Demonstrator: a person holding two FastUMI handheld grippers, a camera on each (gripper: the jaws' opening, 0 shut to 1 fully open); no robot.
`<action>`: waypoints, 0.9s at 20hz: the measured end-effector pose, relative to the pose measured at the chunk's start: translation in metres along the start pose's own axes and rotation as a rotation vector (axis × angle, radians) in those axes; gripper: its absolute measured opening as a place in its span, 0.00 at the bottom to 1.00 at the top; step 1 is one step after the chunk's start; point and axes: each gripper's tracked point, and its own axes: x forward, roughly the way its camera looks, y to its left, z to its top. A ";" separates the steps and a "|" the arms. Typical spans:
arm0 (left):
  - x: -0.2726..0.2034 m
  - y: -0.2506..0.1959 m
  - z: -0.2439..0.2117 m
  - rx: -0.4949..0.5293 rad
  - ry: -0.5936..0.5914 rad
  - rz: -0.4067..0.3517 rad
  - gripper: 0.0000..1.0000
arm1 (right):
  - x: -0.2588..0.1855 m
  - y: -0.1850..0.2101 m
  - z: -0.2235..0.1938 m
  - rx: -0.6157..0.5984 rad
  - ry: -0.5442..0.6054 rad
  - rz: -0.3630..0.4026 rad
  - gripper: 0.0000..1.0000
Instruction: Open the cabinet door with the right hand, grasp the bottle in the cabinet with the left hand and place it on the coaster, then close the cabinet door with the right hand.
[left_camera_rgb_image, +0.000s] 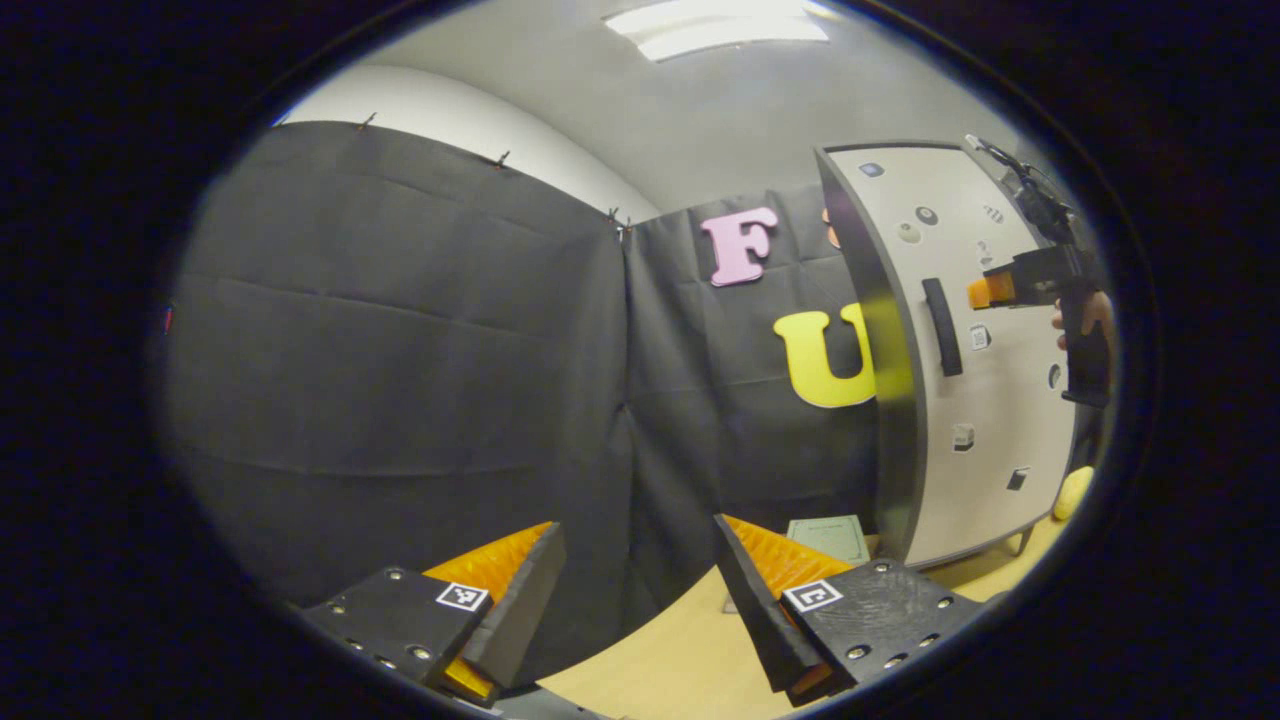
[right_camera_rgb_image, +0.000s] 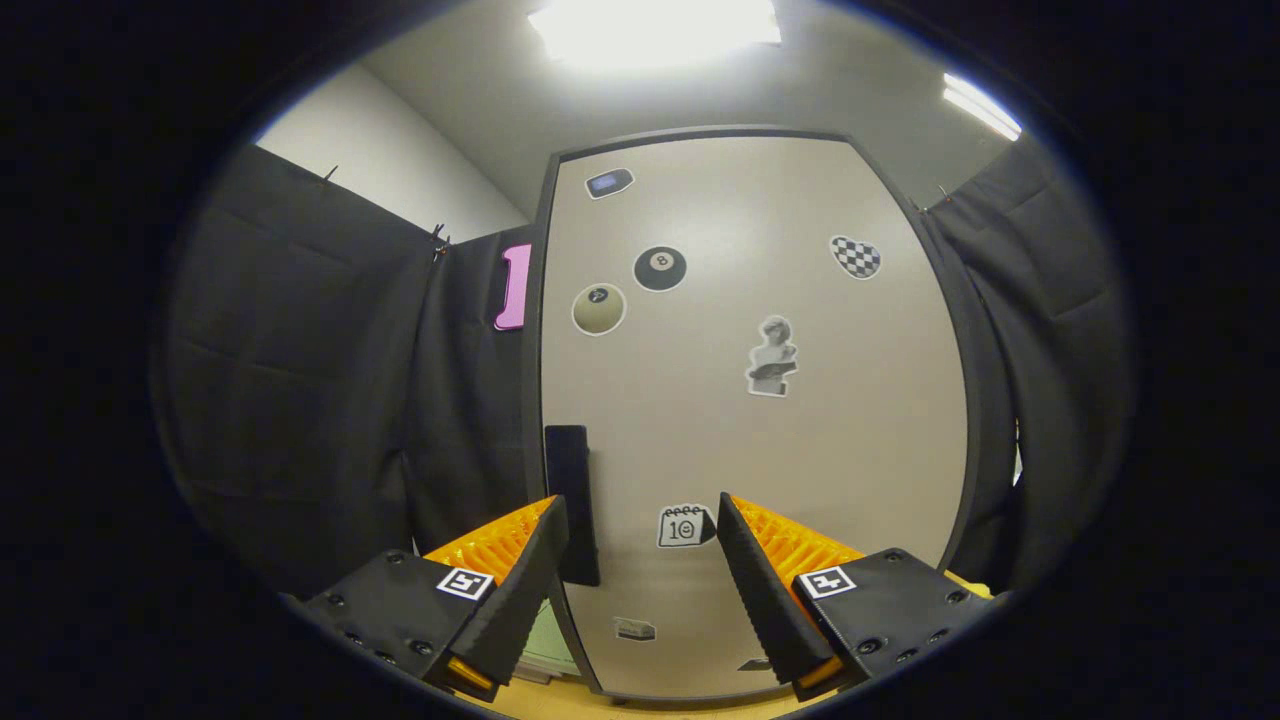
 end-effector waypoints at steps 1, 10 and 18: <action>-0.001 0.008 -0.001 0.000 0.003 0.019 0.89 | 0.007 0.009 -0.001 -0.007 0.005 0.010 0.91; -0.017 0.083 -0.025 0.007 0.057 0.142 0.91 | 0.059 0.044 -0.026 -0.066 0.101 -0.016 0.81; -0.019 0.095 -0.025 0.006 0.055 0.140 0.89 | 0.068 0.031 -0.037 -0.028 0.166 -0.055 0.30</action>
